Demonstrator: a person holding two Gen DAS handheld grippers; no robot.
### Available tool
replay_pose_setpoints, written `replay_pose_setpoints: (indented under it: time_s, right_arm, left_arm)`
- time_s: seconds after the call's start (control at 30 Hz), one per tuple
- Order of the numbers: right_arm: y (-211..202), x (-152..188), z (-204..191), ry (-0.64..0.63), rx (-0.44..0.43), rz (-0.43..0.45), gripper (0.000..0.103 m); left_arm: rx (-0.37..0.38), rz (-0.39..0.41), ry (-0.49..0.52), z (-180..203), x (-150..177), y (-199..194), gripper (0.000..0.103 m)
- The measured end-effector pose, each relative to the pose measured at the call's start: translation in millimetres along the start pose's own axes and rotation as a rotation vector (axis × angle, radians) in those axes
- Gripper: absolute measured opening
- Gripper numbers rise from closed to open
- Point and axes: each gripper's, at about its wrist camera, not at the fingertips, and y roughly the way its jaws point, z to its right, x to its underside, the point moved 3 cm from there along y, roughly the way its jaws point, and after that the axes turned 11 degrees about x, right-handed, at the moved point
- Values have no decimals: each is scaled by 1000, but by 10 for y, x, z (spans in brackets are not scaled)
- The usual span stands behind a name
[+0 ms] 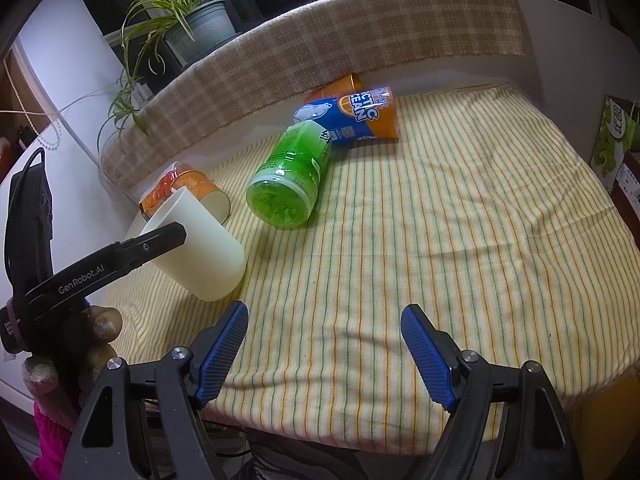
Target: Flip cup upright
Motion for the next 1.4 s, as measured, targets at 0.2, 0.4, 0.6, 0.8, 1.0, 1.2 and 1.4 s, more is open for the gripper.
replay_pose_setpoints:
  time_s: [0.2,0.4,0.6,0.8,1.0,1.2,1.4]
  right_arm:
    - [-31,6,-31,-6,4,7,81]
    - [-75,-4,-68,-21,15,22,81]
    - [-121,-19,-114,-41,29,43,81]
    - [-206,-47,-187,-71,65,96,81]
    - [-326,-52,-310,-114,101,164,83]
    - [-475,-64,-433,-153,157,257,89]
    - [-584,-90,-498,-149,177,313,100]
  left_arm:
    - [26,-20,8,34,50,16,79]
    - [47,-38,-6,2,124,-9,80]
    - [33,-27,-14,-79,216,-138,80]
    - [-10,40,-12,-139,274,-405,80]
    - [-84,152,35,-69,298,-752,90]
    - [-149,257,68,19,353,-1034,100]
    - [-192,302,88,77,386,-1163,100]
